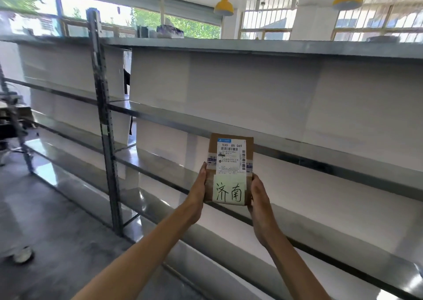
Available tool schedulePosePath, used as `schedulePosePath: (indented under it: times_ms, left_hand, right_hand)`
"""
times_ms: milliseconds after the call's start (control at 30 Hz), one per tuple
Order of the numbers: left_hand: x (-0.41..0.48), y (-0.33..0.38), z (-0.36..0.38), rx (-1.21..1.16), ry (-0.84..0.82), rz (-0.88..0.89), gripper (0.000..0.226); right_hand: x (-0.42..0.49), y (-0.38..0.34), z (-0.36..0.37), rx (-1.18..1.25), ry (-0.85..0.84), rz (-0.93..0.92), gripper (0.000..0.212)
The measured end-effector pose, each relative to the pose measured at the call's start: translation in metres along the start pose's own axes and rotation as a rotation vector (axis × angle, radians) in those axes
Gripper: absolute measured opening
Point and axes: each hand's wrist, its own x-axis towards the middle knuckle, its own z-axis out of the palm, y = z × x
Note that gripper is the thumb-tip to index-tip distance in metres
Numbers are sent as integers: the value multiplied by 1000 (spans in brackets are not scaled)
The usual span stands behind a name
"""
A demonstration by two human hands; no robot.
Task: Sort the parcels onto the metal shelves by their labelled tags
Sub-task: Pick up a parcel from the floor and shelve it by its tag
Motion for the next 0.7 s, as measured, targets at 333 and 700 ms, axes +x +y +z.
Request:
schedulePosePath:
  times_ms: [333,700]
  left_hand:
    - [2,21,-88,72,158,20,54]
    - [47,43,-167,127,136,33,57]
  right_hand:
    - [29,13,79,74,-94,62,33]
    - [70,21,158,39,-85,40,29]
